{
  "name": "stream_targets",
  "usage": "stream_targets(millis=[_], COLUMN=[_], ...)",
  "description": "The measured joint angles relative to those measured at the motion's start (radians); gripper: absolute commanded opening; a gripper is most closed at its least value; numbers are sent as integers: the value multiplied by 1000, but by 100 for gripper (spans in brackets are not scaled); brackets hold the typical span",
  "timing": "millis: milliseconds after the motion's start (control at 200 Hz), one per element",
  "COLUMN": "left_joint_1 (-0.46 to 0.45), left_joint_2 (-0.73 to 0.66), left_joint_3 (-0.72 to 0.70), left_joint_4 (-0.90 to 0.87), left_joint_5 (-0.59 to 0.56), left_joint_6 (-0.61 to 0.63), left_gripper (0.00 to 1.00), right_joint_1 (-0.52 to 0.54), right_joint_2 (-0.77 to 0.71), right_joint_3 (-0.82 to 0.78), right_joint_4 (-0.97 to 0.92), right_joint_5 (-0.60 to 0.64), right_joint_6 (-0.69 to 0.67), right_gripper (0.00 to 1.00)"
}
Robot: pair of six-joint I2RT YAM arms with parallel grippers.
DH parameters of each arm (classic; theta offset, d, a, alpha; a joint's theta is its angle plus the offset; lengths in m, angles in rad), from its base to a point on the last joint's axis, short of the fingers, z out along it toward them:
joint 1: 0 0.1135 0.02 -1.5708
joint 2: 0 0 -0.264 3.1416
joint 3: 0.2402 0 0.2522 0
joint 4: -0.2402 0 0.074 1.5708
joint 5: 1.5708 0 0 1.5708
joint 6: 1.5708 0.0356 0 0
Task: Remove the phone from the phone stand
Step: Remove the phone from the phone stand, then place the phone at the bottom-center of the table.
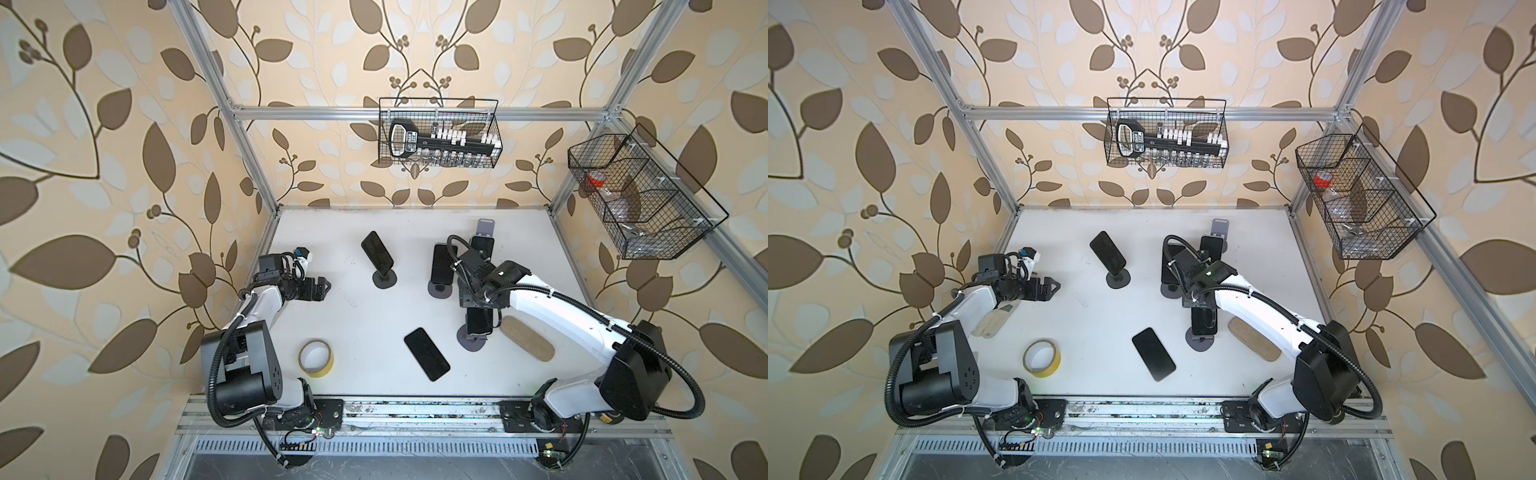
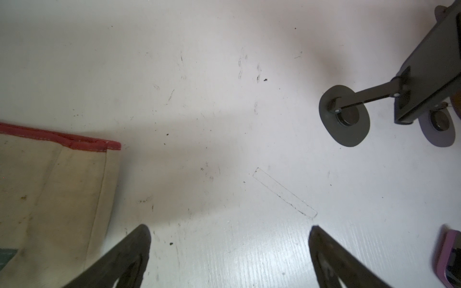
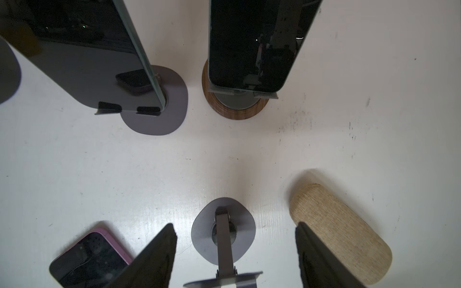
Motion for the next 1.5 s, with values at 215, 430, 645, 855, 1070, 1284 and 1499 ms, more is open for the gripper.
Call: stream_targets(millis=[215, 430, 645, 855, 1070, 1284, 1499], left_joint_1=[0, 0, 0, 0, 0, 0, 0], left_joint_2=[0, 0, 0, 0, 0, 0, 0], left_joint_3=[0, 0, 0, 0, 0, 0, 0], left_joint_4=[0, 0, 0, -1, -1, -6, -8], left_joint_5=[0, 0, 0, 0, 0, 0, 0], left_joint_6=[0, 0, 0, 0, 0, 0, 0], left_gripper=[99, 99, 99, 99, 99, 99, 99], right_joint_1=[-24, -62, -48, 40, 144, 233, 296], right_joint_2=[-90, -187, -192, -151, -76, 26, 124], right_joint_3=[12, 79, 171, 206, 208, 219, 267], right_joint_4=[23, 105, 179, 238, 293, 316, 310], right_joint_5=[15, 21, -8, -61, -127, -189, -258], right_joint_6=[-27, -79, -141, -178, -185, -182, -179], right_gripper=[67, 65, 65, 65, 65, 66, 66])
